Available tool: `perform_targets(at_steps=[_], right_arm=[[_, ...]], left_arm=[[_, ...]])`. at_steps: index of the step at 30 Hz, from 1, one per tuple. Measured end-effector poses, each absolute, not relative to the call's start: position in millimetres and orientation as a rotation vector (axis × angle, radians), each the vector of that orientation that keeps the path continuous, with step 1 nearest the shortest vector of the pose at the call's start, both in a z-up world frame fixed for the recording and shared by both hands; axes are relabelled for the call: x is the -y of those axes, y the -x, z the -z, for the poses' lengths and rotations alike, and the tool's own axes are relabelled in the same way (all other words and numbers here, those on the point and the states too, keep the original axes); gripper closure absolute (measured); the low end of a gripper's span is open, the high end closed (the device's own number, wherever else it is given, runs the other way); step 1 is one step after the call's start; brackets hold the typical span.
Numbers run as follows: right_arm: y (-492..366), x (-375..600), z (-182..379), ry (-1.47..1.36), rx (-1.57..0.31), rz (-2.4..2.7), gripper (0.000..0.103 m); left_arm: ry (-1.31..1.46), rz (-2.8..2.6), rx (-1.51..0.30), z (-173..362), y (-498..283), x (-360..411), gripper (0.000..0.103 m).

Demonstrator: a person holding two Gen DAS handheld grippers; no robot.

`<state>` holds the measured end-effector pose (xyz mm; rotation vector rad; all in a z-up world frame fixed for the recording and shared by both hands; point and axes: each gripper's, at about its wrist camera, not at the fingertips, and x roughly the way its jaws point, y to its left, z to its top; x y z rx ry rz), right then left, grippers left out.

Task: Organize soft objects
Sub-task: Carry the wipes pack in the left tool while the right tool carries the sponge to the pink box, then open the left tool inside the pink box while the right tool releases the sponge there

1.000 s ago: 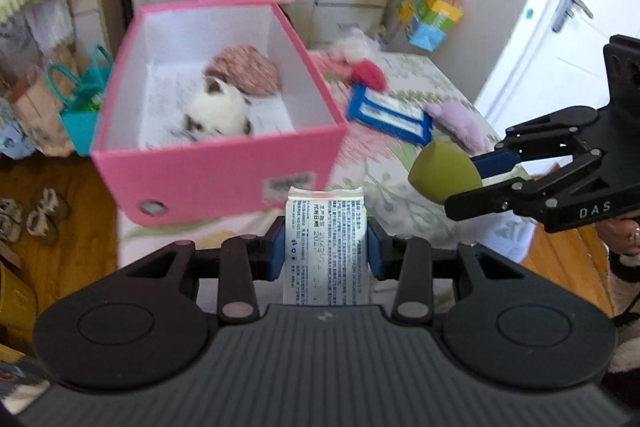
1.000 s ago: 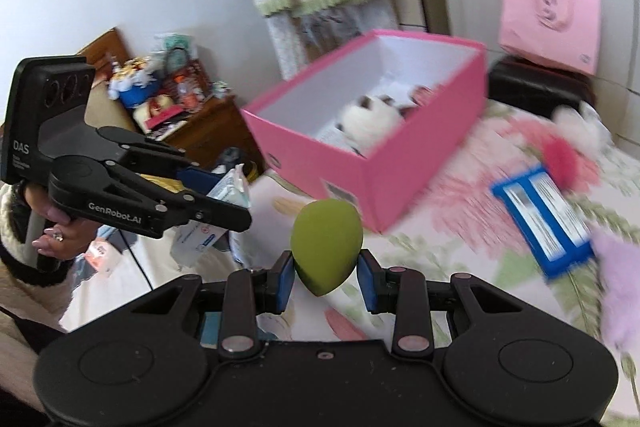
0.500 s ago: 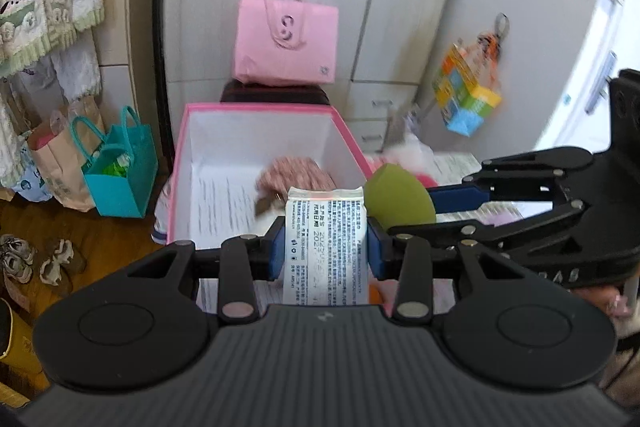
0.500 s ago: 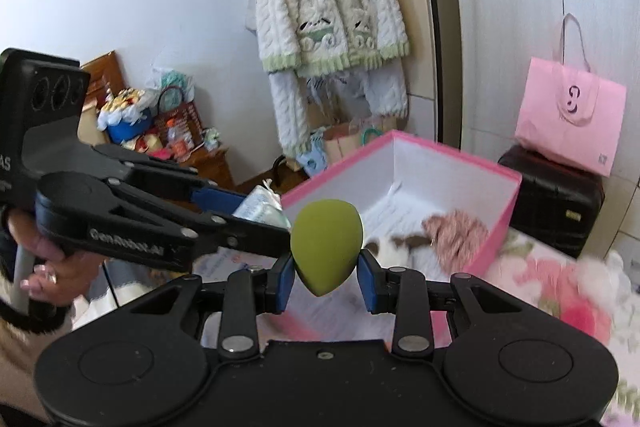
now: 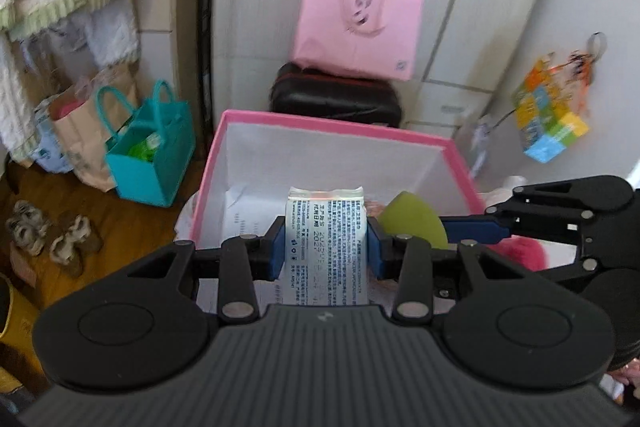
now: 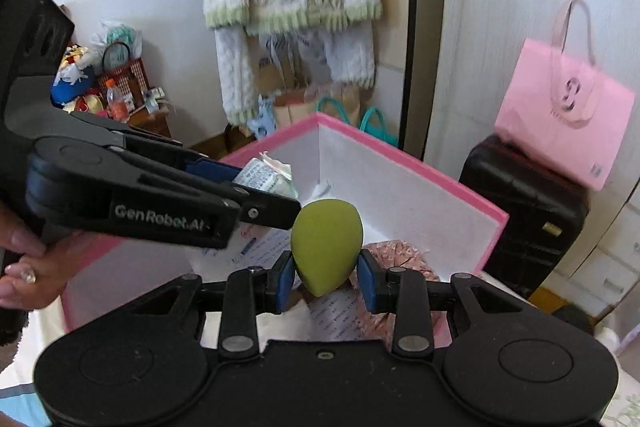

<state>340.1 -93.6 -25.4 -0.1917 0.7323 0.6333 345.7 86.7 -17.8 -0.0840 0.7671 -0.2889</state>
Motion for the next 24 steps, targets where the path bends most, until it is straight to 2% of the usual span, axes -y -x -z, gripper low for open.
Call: perform_targets(at_steps=[8,16,18,19,22,24], right_arm=[[-375.7,86.9,44.6,0.196,-0.788,-0.633,0.064],[-390.2,92.0,51.8,0.084,-0.843,-0.649,0.061],[-391.1,89.8,53.7,0.087,-0.836,-0.632,0.061],[-391.4,88.8,54.4,0.090,-0.834,-0.629,0.056],[-388.4,91.6,52.2,0.053,-0.825,-0.633,0.054],[-383.2,94.6,47.9,0.025,-0.826,-0.634,0.053]], left_arm=[[0.042,0.233,-0.799,26.4,-368.6,-74.8,0.064],[0.041,0.195,-0.787,29.8,-381.3,-75.1,0.064],[0.042,0.181,-0.782,29.9,-381.0,-75.5,0.060],[0.028,0.175,-0.762,28.3,-378.0,-74.8,0.057],[-0.009,0.139,-0.687,20.9,-364.0,-75.0,0.048],[-0.002,0.141,-0.664,15.7,-353.6,-78.5,0.046]])
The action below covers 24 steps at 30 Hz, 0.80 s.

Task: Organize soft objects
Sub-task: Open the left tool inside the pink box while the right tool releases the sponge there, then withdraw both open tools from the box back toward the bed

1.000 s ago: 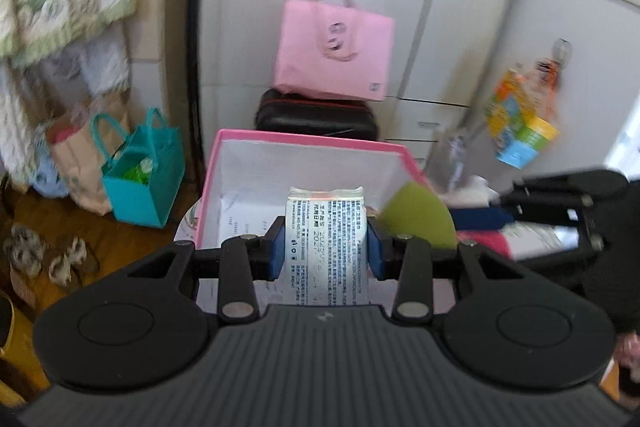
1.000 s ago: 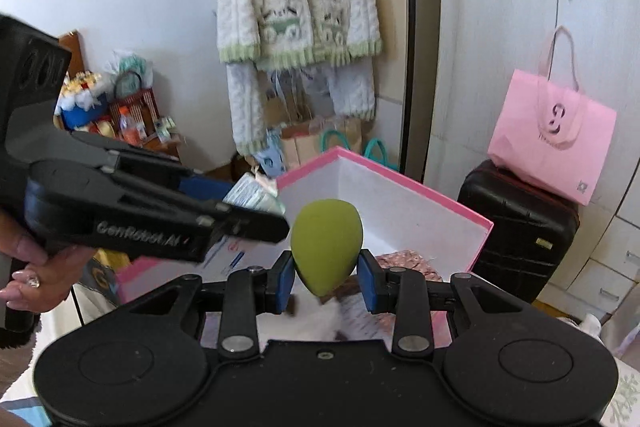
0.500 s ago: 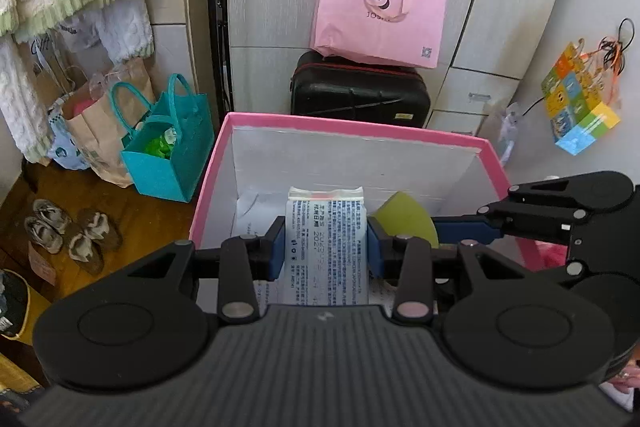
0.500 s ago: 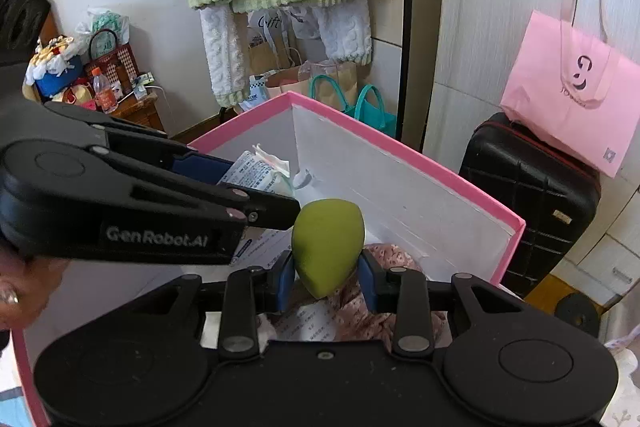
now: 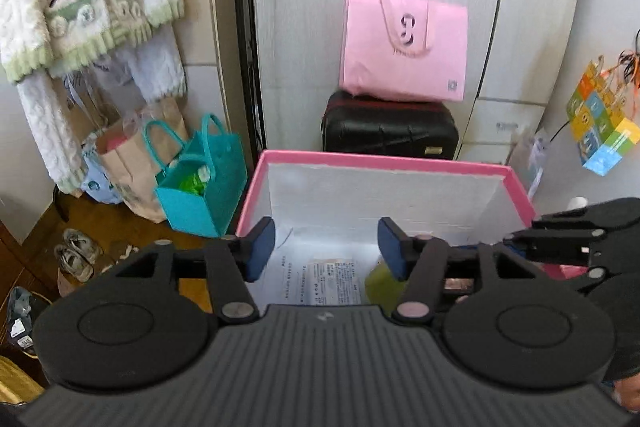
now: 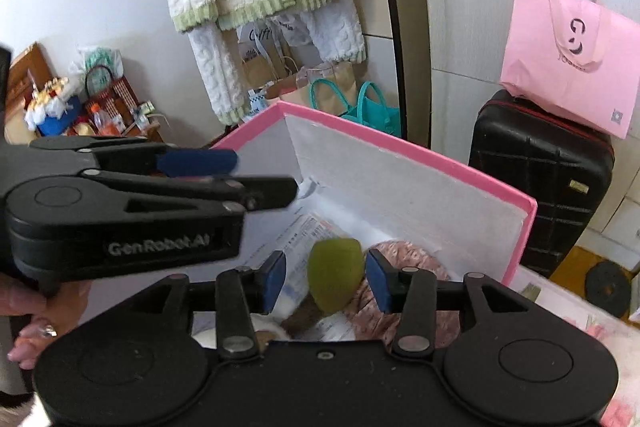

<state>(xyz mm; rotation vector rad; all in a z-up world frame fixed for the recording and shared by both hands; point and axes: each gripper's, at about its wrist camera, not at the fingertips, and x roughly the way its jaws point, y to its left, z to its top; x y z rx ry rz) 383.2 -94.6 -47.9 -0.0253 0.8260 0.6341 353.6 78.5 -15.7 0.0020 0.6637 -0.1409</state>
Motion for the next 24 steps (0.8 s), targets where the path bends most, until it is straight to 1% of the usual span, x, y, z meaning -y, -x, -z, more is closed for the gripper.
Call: perform_targets(at_steps=[5,7,12,16,19,22,24], right_arm=[[-346.1,109.9,33.3,-0.028,-0.780,-0.635,0.053],[-323.6,119.0,25.9,-0.030,-0.753,-0.624,0.052],[-264.3,143.1,6.3,-0.010,-0.688,-0.598,0.048],[-223.1,155.9,-12.2,0.039,-0.643,-0.570,0.039],[-193.6,164.3,-23.9,0.069,-0.618,-0.561,0.035],[-163.7,175.7,-28.2,0.091,-0.599,-0.542,0.028],[-144.7,184.3,-29.6,0.104,-0.592,-0.522,0.027]], left_arm=[[0.004,0.175,-0.664,3.3,-317.9,-91.2,0.046],[-0.006,0.187,-0.657,-3.8,-300.0,-95.7,0.041],[-0.026,0.255,-0.626,-28.1,-253.7,-98.3,0.038],[-0.051,0.350,-0.603,-45.5,-217.3,-92.8,0.034],[-0.080,0.415,-0.576,-55.3,-191.7,-82.6,0.032],[-0.099,0.483,-0.562,-59.3,-170.4,-71.8,0.029],[-0.104,0.534,-0.569,-60.0,-158.7,-64.7,0.028]])
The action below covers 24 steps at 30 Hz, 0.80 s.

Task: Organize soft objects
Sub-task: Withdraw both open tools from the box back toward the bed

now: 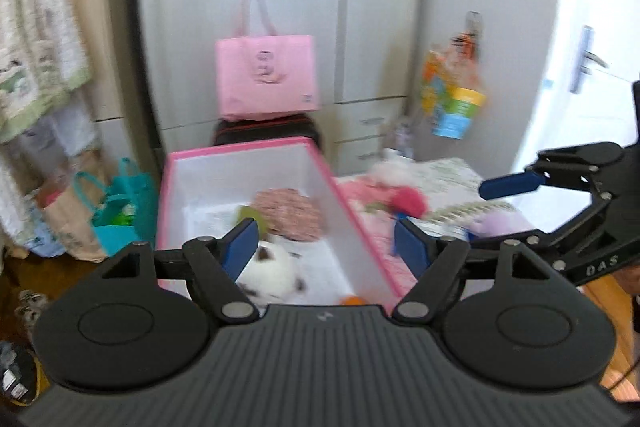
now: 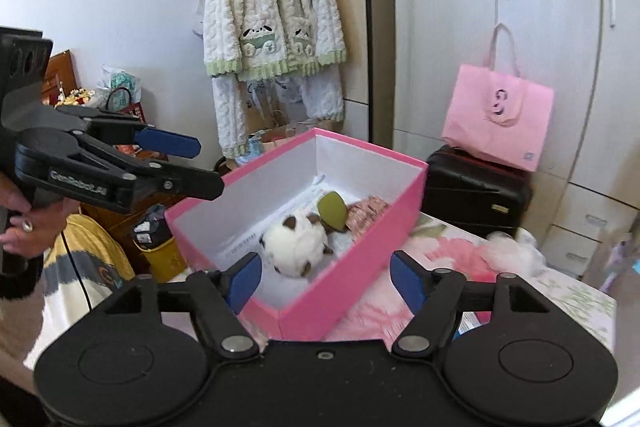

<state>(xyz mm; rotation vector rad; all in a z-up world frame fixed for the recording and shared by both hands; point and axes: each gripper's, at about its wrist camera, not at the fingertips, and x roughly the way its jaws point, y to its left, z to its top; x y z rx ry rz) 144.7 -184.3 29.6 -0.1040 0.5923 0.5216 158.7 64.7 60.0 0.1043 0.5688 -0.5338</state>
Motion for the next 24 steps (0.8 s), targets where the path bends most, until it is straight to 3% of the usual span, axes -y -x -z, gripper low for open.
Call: perform_targets(at_steps=[10,24], right_arm=[[-84.4,236.6,-14.3,0.132,-0.636,-0.401,0.021],[-73.3,298.2,34.2,0.093,-0.705,-0.303,0.015]], left_arm=[[-0.156,0.660,-0.571,-51.9,-122.0,-18.0,0.017],[-0.196,0.763,-0.739,-5.0,-129.3,53.0,0.009]])
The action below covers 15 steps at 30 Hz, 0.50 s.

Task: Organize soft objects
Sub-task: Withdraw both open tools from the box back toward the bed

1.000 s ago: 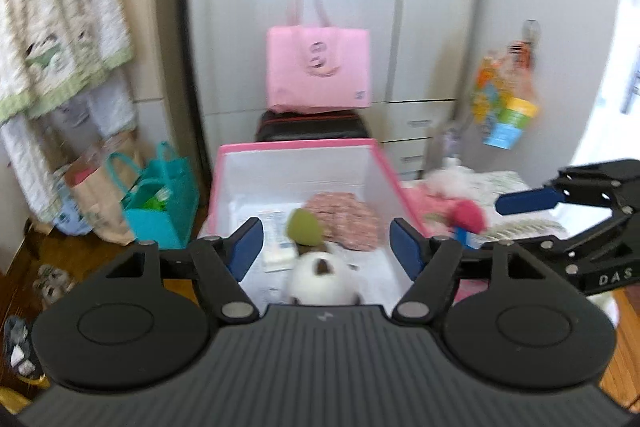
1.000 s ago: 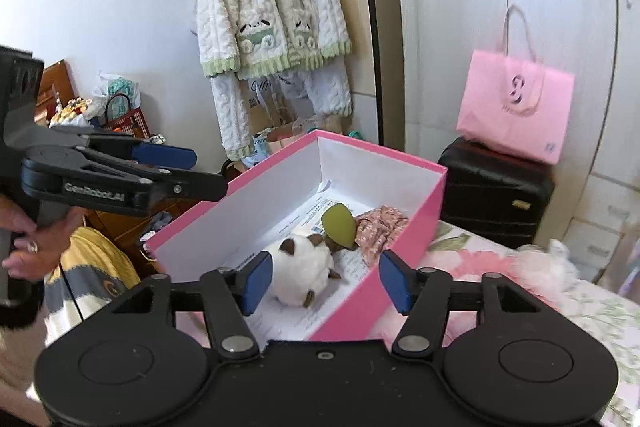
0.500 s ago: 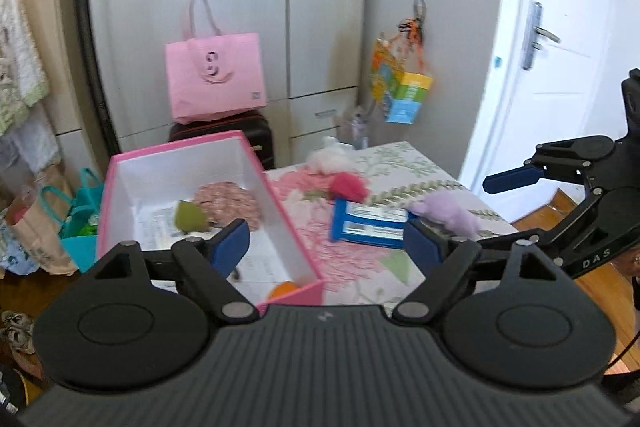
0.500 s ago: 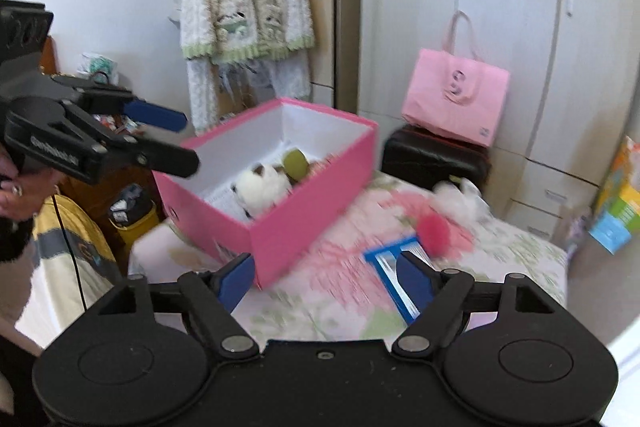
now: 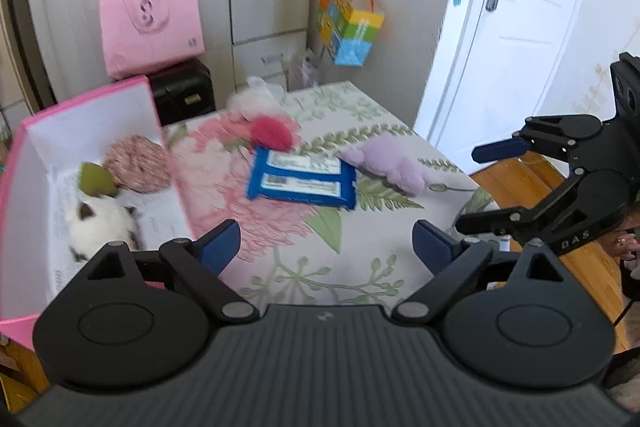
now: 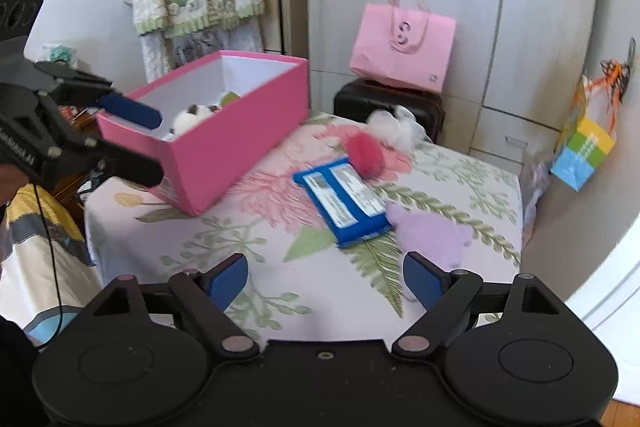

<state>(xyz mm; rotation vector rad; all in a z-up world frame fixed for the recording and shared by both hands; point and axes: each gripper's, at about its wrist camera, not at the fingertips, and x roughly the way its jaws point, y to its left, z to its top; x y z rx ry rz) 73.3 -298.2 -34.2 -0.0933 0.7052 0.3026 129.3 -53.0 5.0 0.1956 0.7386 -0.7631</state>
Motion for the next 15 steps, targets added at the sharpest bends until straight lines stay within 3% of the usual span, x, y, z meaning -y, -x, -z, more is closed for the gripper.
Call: perform_targets(at_steps=[8,15], right_arm=[[-83.7,326.8,66.7,0.044,-0.661,-0.290,0.015],[-83.1,343.9,84.5,-0.014,-0.481,-0.263,0.014]], left_arm=[[-0.099,0.770,-0.823,11.3,-157.8,98.6,0.008],[-0.091,0.809,-0.817,24.7,-170.5,139.0,0.010]])
